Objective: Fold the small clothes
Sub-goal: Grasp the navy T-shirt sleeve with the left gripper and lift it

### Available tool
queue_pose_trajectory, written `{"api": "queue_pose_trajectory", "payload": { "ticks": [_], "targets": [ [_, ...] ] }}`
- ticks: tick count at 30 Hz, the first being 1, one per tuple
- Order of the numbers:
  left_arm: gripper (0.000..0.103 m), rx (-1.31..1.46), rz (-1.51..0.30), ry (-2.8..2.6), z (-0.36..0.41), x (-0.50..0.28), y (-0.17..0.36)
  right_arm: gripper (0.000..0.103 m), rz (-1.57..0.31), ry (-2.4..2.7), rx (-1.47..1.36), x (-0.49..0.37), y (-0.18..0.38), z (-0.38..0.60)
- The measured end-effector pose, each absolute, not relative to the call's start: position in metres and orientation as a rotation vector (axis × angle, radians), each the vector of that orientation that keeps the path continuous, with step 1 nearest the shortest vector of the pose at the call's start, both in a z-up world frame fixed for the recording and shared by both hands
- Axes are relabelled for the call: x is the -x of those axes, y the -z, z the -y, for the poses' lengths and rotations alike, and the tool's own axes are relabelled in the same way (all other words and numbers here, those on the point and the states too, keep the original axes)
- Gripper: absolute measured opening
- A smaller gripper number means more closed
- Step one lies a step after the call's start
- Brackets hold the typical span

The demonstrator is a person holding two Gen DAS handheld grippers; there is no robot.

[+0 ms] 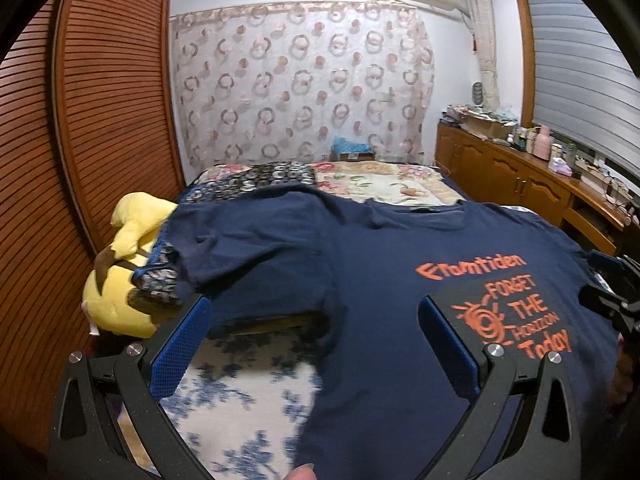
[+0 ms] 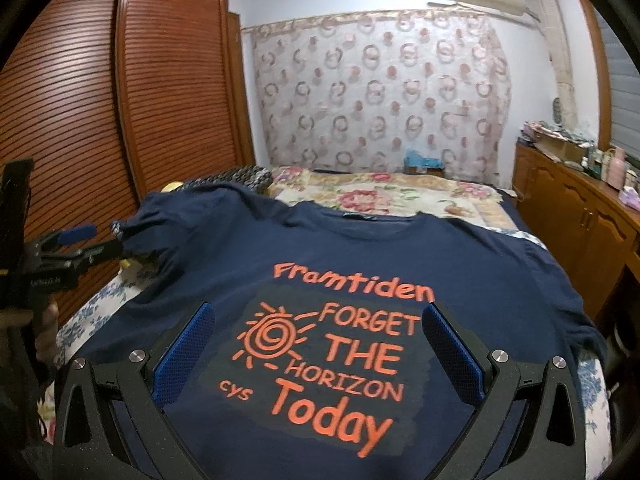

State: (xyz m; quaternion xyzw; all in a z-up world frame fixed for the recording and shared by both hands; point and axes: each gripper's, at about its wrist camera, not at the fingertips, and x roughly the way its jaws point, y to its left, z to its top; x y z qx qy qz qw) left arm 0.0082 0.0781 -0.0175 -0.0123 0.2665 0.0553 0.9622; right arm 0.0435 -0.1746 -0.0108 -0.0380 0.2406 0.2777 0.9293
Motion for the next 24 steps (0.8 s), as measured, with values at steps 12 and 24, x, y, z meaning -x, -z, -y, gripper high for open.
{"api": "queue_pose_trajectory", "payload": {
  "ticks": [12, 24],
  "targets": [
    [0.098, 0.047, -0.577, -0.11, -0.139, -0.026, 0.016, 0.103, -0.517, -0.659, 0.148, -0.056, 0.007, 0.164],
    [0.068, 0.147, -0.681, -0.061, -0.18, -0.067, 0.029, 0.103, -0.522, -0.706, 0.19, -0.065, 0.013, 0.155]
  ]
}}
